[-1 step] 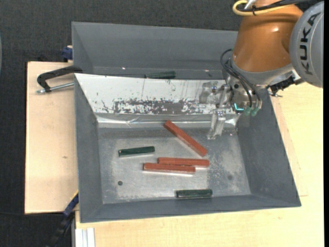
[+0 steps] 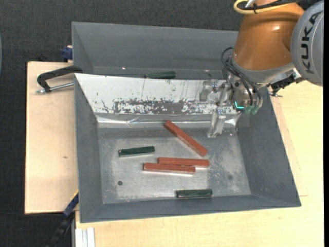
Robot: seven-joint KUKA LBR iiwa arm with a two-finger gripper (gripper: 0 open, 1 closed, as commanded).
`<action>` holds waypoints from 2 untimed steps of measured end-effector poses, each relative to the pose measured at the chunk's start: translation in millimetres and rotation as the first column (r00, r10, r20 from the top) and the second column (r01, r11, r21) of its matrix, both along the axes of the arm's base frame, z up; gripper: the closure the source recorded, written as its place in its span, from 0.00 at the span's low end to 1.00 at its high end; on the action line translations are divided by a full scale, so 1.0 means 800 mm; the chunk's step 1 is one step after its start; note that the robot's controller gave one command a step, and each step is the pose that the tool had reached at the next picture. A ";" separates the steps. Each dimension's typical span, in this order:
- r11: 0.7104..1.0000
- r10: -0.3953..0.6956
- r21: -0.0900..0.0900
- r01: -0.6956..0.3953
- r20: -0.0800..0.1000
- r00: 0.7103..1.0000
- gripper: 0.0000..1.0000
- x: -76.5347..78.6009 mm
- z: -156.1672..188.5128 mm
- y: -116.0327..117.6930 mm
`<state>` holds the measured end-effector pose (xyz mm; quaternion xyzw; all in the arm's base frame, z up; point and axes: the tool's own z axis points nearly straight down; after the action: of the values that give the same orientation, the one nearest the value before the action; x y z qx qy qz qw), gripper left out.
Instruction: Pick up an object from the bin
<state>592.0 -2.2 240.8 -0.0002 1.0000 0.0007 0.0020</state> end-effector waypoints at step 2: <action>1.000 0.030 0.000 -0.030 0.001 1.000 0.00 -0.076 -0.154 -0.030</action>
Offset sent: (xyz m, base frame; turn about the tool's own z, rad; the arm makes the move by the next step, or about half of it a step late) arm -0.0905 -0.0385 -0.1531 0.0000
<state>530.8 -25.9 117.9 -0.0154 0.9999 0.0006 0.0025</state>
